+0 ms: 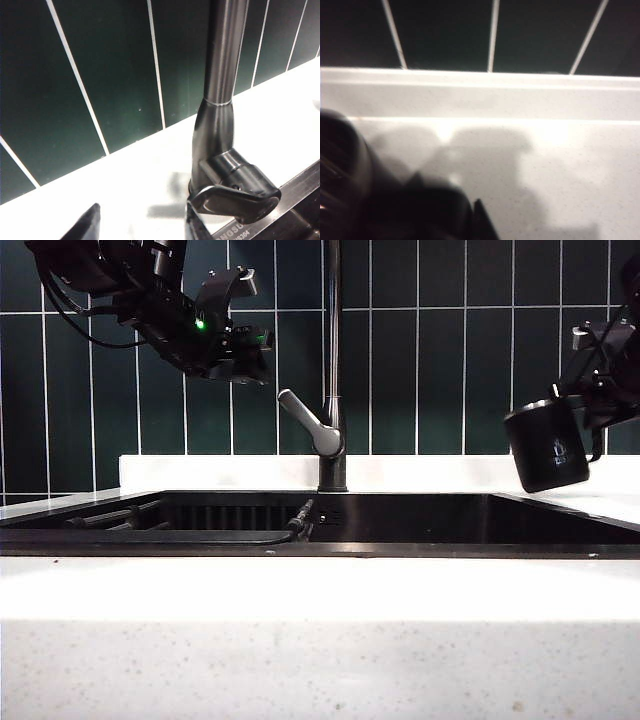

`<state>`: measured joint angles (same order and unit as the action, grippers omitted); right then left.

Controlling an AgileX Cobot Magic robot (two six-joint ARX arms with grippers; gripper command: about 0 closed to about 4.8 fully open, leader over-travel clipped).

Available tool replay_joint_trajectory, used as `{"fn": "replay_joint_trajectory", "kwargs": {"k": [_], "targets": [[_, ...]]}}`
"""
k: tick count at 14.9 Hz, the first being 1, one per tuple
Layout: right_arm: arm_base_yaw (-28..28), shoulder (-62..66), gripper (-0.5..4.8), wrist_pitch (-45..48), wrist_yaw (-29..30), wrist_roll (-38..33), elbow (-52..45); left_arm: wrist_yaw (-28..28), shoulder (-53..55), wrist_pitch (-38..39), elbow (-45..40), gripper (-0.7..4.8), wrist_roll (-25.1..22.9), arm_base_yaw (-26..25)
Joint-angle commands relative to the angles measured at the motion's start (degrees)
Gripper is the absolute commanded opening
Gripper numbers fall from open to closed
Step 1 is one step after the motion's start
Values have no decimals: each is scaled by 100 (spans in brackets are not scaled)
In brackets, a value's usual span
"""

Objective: Pick up the mug next to the sink, go to the faucet to get some water, pour the water into the sink, and finally put the mug back to its place.

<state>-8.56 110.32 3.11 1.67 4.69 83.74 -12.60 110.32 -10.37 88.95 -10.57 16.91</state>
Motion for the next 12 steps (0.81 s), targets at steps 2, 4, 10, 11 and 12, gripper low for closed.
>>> {"fn": "replay_joint_trajectory", "kwargs": {"k": [2, 4, 10, 11, 12], "targets": [[2, -50, 109, -151, 22, -42, 31, -9, -50, -44, -24, 209, -11, 7], [-39, -63, 109, -380, 22, -2, 33, -9, -50, -44, -22, 209, -9, 7], [-184, -542, 109, -616, 20, -37, 33, -4, -208, 142, -24, 209, 0, 9], [-184, -634, 109, -638, 20, -37, 33, -4, -267, 195, -24, 209, 2, 9], [-184, -835, 108, -702, 20, -35, 33, 2, -431, 422, -24, 209, 2, 9]]}}
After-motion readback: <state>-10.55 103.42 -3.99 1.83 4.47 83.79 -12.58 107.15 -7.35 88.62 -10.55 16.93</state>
